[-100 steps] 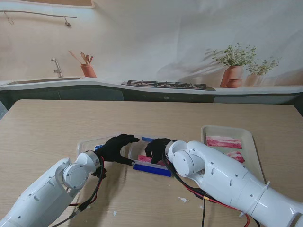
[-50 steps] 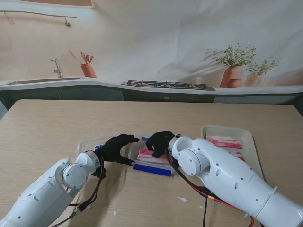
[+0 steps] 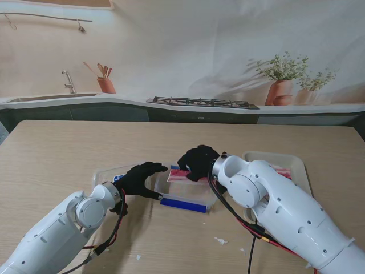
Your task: Separate the bacon slices onto the tray
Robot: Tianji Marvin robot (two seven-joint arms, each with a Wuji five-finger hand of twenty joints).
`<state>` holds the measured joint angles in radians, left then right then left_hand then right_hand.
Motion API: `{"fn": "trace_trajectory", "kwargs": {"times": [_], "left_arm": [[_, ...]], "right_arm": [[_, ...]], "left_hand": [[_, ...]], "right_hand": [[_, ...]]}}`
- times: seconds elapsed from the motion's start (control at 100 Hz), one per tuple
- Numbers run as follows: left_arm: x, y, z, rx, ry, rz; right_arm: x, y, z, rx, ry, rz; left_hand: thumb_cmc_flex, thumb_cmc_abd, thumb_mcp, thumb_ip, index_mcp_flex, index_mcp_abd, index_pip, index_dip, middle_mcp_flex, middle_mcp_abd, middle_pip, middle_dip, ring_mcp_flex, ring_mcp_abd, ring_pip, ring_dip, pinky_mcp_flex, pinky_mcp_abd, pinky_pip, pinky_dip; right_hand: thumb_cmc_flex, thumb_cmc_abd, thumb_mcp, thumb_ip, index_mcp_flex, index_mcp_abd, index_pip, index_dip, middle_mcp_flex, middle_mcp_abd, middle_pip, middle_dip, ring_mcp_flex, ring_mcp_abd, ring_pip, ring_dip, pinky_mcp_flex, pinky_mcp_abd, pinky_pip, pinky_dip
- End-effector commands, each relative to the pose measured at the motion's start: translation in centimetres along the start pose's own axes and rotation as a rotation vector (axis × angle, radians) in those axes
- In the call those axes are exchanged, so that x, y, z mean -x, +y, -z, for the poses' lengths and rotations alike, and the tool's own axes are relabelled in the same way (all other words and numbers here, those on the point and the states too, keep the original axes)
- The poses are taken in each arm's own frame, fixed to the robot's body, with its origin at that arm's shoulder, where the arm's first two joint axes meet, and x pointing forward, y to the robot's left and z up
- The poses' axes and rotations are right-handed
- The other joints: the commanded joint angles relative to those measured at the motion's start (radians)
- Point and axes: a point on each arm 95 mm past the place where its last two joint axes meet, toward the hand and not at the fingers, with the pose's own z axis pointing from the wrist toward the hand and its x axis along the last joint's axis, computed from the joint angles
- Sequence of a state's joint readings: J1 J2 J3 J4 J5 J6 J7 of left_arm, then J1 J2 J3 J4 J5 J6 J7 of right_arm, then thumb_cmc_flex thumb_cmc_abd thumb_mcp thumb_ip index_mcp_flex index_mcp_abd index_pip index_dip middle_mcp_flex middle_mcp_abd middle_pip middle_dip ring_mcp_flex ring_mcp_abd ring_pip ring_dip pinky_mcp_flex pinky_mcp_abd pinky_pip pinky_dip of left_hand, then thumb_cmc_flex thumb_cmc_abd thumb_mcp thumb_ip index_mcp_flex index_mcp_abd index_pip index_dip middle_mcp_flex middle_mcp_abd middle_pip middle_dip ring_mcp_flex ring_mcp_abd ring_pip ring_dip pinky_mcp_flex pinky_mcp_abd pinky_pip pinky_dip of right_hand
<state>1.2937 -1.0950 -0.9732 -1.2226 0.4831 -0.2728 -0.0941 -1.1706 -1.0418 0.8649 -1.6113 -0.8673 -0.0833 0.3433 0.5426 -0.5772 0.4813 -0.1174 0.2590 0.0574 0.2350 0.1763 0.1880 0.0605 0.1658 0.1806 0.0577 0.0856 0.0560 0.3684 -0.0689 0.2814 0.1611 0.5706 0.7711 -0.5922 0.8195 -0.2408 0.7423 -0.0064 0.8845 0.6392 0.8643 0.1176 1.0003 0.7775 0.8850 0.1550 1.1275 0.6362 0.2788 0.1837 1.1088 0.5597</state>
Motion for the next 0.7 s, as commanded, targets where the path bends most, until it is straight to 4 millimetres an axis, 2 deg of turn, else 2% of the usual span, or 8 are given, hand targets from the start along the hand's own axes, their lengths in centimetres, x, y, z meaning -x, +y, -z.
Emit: {"fn": "trace_trajectory", "kwargs": {"times": [0.0, 0.2, 0.37, 0.52, 0.69], "left_arm": [[-0.1, 0.2, 0.0, 0.013, -0.003, 0.005], [-0.1, 0.2, 0.1, 0.011, -0.004, 0.006], [-0.1, 0.2, 0.1, 0.010, -0.005, 0.006], [-0.1, 0.2, 0.1, 0.009, -0.005, 0.005], [-0.2, 0.2, 0.0, 0.014, -0.003, 0.003]], "right_arm": [[-0.1, 0.8, 0.7, 0.021, 0.004, 0.007], [0.8, 2.3, 3.0, 0.071, 0.006, 0.057], [2.7, 2.6, 6.2, 0.061, -0.035, 0.131], [4.8, 2.0, 9.4, 0.037, -0.098, 0.180], [6.7, 0.2, 12.6, -0.031, -0.193, 0.220]], "left_hand": [[-0.004, 0.018, -0.004, 0.031, 0.010, 0.043, -0.003, 0.003, -0.002, -0.031, -0.001, -0.008, -0.020, -0.025, -0.004, 0.011, -0.013, 0.005, -0.038, -0.011], [-0.003, 0.019, -0.006, 0.032, 0.011, 0.043, -0.003, 0.003, -0.002, -0.030, -0.001, -0.008, -0.021, -0.025, -0.005, 0.011, -0.014, 0.004, -0.038, -0.011], [-0.003, 0.020, -0.006, 0.032, 0.011, 0.043, -0.003, 0.002, -0.002, -0.031, -0.001, -0.008, -0.021, -0.024, -0.005, 0.011, -0.014, 0.005, -0.037, -0.011], [-0.002, 0.021, -0.007, 0.032, 0.010, 0.043, -0.004, 0.002, -0.002, -0.030, -0.001, -0.008, -0.021, -0.025, -0.006, 0.011, -0.014, 0.004, -0.038, -0.011], [-0.003, 0.023, -0.010, 0.032, 0.008, 0.041, -0.005, 0.002, -0.003, -0.030, -0.002, -0.009, -0.021, -0.025, -0.005, 0.011, -0.014, 0.004, -0.037, -0.011]], "right_hand": [[0.064, 0.073, 0.074, -0.009, 0.018, -0.038, 0.065, 0.044, -0.006, 0.001, 0.044, 0.021, -0.012, 0.001, 0.023, 0.015, -0.015, 0.004, 0.029, 0.024], [0.060, 0.073, 0.075, -0.010, 0.018, -0.047, 0.063, 0.052, -0.006, -0.006, 0.044, 0.022, -0.013, -0.003, 0.023, 0.016, -0.015, 0.004, 0.028, 0.026], [0.056, 0.075, 0.074, -0.011, 0.018, -0.054, 0.059, 0.057, -0.005, -0.010, 0.042, 0.022, -0.013, -0.008, 0.019, 0.016, -0.019, 0.003, 0.021, 0.025], [0.054, 0.077, 0.069, -0.012, 0.017, -0.059, 0.054, 0.059, -0.006, -0.015, 0.039, 0.022, -0.015, -0.013, 0.014, 0.015, -0.022, 0.003, 0.013, 0.024], [0.052, 0.081, 0.061, -0.012, 0.016, -0.067, 0.051, 0.061, -0.007, -0.022, 0.036, 0.023, -0.018, -0.020, 0.006, 0.014, -0.025, 0.002, 0.006, 0.023]]}}
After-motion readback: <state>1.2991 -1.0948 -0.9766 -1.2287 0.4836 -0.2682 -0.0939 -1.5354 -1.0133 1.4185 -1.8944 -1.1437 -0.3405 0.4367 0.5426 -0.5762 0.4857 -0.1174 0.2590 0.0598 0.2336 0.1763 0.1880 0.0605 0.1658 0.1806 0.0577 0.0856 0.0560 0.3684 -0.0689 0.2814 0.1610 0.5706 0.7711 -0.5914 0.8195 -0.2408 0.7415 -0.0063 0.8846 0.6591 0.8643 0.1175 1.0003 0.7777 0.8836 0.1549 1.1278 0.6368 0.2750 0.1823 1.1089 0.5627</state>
